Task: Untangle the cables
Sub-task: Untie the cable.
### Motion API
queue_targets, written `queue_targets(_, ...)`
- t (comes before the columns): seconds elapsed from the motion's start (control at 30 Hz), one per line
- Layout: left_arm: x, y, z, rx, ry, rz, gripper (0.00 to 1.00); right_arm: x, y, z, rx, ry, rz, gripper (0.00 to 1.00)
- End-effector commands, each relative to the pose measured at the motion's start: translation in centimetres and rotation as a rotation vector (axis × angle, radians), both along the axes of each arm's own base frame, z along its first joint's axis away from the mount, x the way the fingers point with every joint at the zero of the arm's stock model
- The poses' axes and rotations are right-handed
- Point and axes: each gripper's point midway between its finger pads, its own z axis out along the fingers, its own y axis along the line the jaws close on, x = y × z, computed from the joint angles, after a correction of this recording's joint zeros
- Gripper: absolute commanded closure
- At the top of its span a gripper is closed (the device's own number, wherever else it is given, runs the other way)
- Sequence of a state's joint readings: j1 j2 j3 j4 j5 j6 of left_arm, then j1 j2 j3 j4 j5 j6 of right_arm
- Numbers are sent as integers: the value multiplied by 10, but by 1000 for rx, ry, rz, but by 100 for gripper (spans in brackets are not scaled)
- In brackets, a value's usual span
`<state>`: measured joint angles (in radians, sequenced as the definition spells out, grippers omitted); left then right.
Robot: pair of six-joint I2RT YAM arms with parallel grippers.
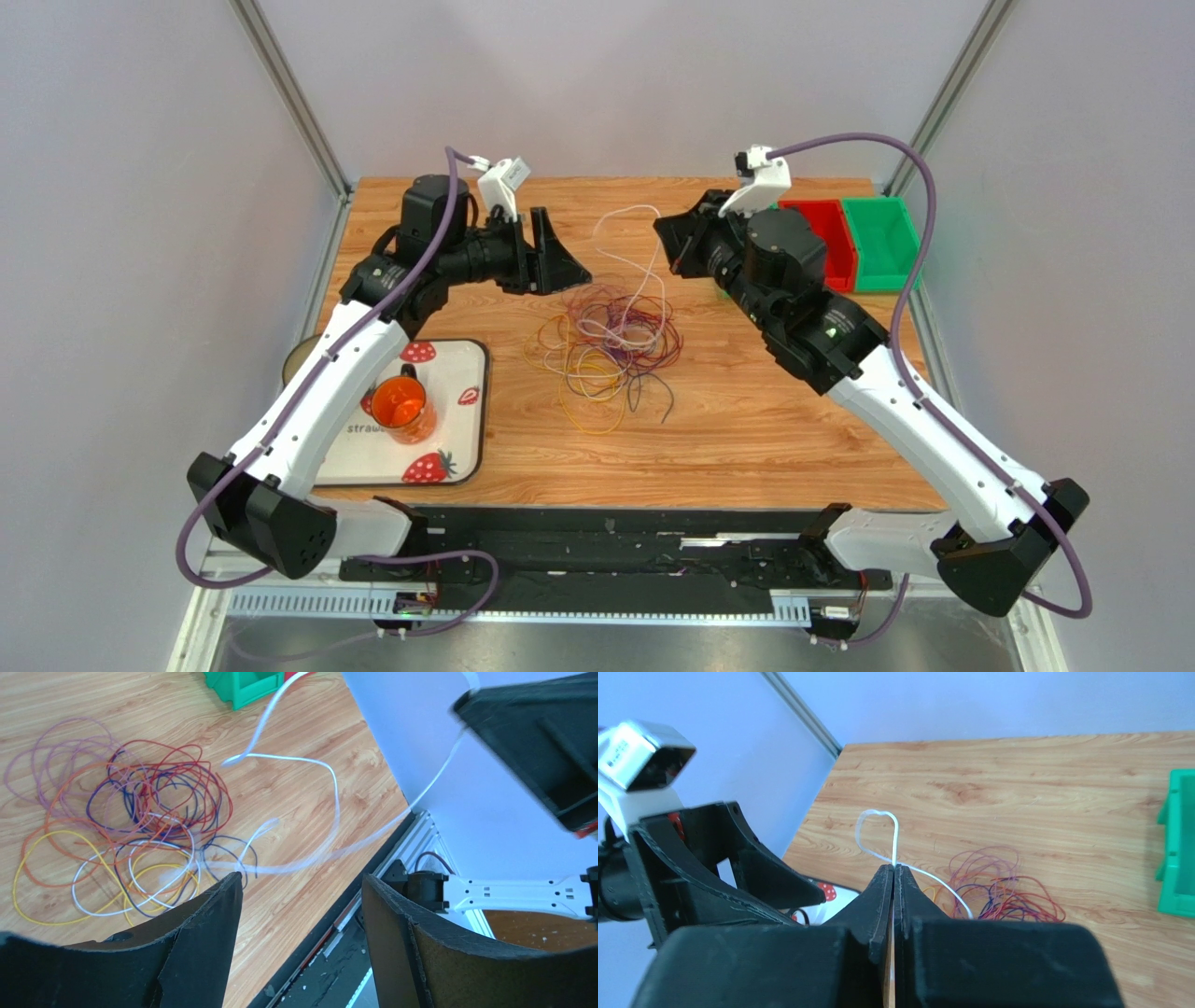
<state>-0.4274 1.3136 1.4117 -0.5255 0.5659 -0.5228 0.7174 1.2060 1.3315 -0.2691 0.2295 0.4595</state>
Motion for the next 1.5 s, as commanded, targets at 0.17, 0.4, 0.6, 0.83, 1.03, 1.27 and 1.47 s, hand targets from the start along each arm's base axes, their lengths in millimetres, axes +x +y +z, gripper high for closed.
queue_targets(0.17,-18,31,-23,101,15,109,29,-2,-53,63,-10,-121,-147,100)
queue_targets(0.4,-50,56,-59,185,56,128,30,0,-82,106,-31,-206,-235,100)
queue_targets(0.6,-78,79,-84,249,69,158,31,7,-104,152,-30,-292,-313,100)
queue_targets(0.83,-92,95,-105,300,56,179,31,19,-123,212,9,-393,-373,100)
queue_targets(1.03,-98,102,-133,325,73,197,33,16,-130,273,71,-517,-402,100)
queue_targets(1.27,-100,104,-118,291,-2,212,33,30,-137,294,43,-614,-481,100)
queue_targets(1.47,-101,107,-112,274,-33,235,33,53,-149,290,0,-650,-536,100)
